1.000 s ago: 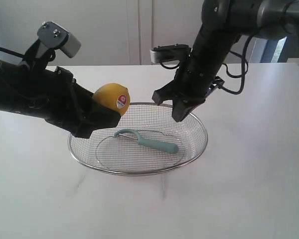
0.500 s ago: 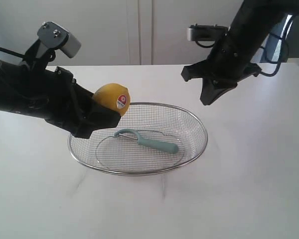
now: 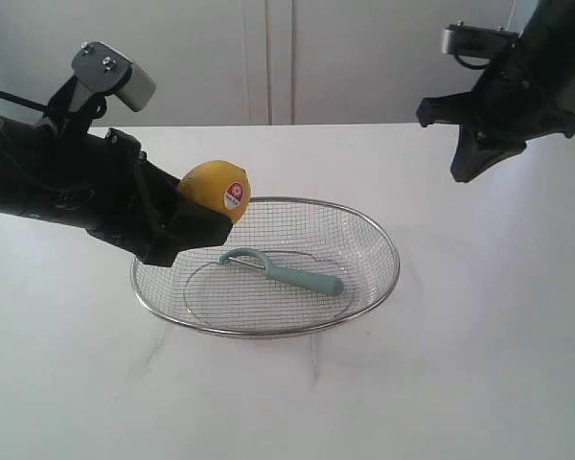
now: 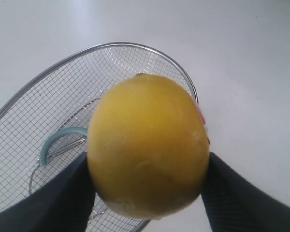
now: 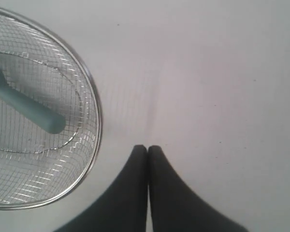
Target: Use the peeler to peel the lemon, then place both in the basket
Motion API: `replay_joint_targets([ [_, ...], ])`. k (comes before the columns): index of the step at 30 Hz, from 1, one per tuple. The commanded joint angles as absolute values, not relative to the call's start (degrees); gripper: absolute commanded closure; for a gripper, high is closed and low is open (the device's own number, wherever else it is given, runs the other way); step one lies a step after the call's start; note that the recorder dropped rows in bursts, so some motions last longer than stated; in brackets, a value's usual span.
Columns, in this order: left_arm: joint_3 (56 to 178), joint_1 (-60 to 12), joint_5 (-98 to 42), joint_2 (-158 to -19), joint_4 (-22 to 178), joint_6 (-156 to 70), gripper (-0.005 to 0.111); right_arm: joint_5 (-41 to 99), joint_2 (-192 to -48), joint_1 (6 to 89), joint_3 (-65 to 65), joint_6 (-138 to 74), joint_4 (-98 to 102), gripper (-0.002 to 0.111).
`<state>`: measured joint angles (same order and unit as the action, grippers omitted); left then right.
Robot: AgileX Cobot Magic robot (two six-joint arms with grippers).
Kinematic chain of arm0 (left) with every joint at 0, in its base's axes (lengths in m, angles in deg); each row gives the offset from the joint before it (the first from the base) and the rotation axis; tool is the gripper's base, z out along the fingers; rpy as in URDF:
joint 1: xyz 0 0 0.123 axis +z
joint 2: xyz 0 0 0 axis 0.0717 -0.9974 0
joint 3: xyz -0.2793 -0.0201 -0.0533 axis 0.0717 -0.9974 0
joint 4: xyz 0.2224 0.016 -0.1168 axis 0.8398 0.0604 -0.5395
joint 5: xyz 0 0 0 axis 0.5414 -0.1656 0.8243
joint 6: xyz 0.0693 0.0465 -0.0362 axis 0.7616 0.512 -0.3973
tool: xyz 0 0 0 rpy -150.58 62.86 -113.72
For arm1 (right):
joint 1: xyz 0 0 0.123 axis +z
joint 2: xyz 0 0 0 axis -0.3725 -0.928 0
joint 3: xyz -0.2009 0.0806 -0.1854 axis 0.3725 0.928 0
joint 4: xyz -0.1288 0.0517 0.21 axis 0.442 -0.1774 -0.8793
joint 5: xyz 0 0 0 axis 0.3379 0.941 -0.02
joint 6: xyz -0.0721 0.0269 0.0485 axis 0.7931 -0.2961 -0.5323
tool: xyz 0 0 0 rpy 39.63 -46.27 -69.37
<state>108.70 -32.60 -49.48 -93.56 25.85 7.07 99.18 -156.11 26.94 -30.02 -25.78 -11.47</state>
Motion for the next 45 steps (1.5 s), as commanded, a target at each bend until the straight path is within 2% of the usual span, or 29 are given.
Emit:
replay_joint_targets([
  [1,109.01,-32.87,-50.10,-92.90,24.32,7.18,0.107,99.37,-155.10,24.39,-30.17,-27.50,-10.14,0.108],
  [12,109.01,-32.87,-50.10,-92.90,24.32,7.18,0.107,99.37,-153.64,21.47,-29.73,-30.44,-6.10,0.108],
  [22,109.01,-32.87,-50.10,-92.90,24.32,7.18,0.107,99.37,-151.52,21.21,-24.13,-30.51,-4.74,0.108],
  [45,109.01,-32.87,-50.32,-92.90,24.32,7.18,0.107,99.37,-151.52,21.21,-24.05,-30.51,-4.84,0.108],
])
